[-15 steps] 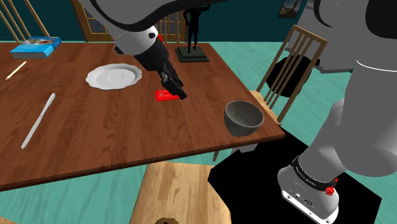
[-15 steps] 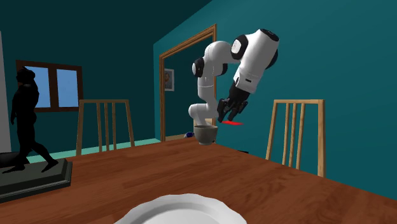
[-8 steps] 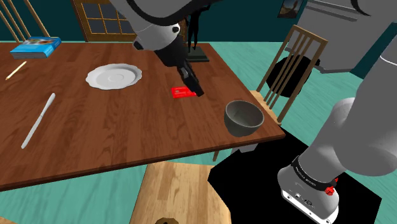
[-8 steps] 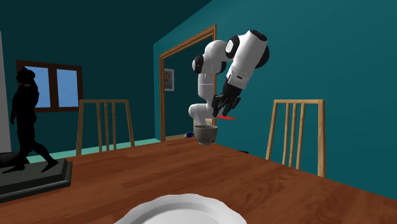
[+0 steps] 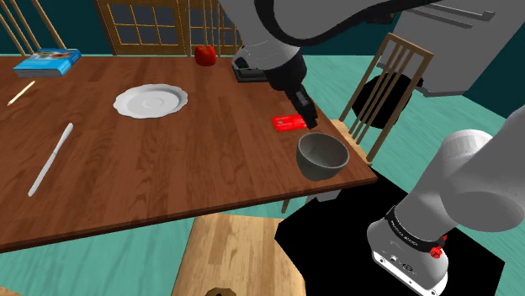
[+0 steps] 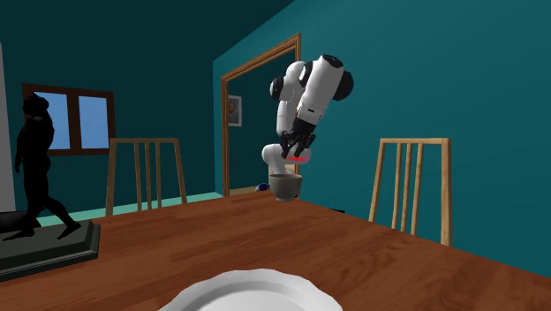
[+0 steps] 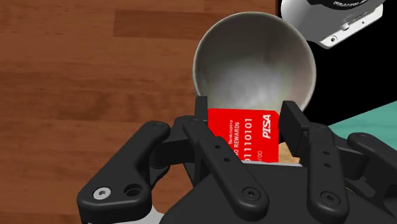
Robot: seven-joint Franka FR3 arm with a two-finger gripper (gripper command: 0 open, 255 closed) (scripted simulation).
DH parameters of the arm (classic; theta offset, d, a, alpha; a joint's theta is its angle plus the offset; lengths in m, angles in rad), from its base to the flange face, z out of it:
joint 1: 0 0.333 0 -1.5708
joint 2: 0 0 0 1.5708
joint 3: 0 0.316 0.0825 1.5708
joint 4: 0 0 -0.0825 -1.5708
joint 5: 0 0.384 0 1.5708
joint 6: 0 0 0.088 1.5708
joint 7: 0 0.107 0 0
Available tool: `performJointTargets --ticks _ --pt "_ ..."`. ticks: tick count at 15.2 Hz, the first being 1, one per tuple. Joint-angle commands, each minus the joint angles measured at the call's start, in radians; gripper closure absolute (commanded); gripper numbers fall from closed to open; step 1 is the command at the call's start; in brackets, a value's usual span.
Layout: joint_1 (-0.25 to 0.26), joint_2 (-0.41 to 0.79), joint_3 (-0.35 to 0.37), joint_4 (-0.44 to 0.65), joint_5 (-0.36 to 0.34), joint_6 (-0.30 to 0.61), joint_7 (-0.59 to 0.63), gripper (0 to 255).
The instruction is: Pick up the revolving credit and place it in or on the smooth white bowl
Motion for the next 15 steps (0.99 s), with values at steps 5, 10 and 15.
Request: performJointTargets --ticks 5,10,15 --pt "0.003 -0.258 -0.064 -0.234 0.010 0.008 -0.099 255" --pt "0.008 -0.320 -0.080 -0.323 0.010 0.040 -0.113 255" --pt "0.010 -0.307 -0.076 -0.380 0.014 0.107 -0.093 255"
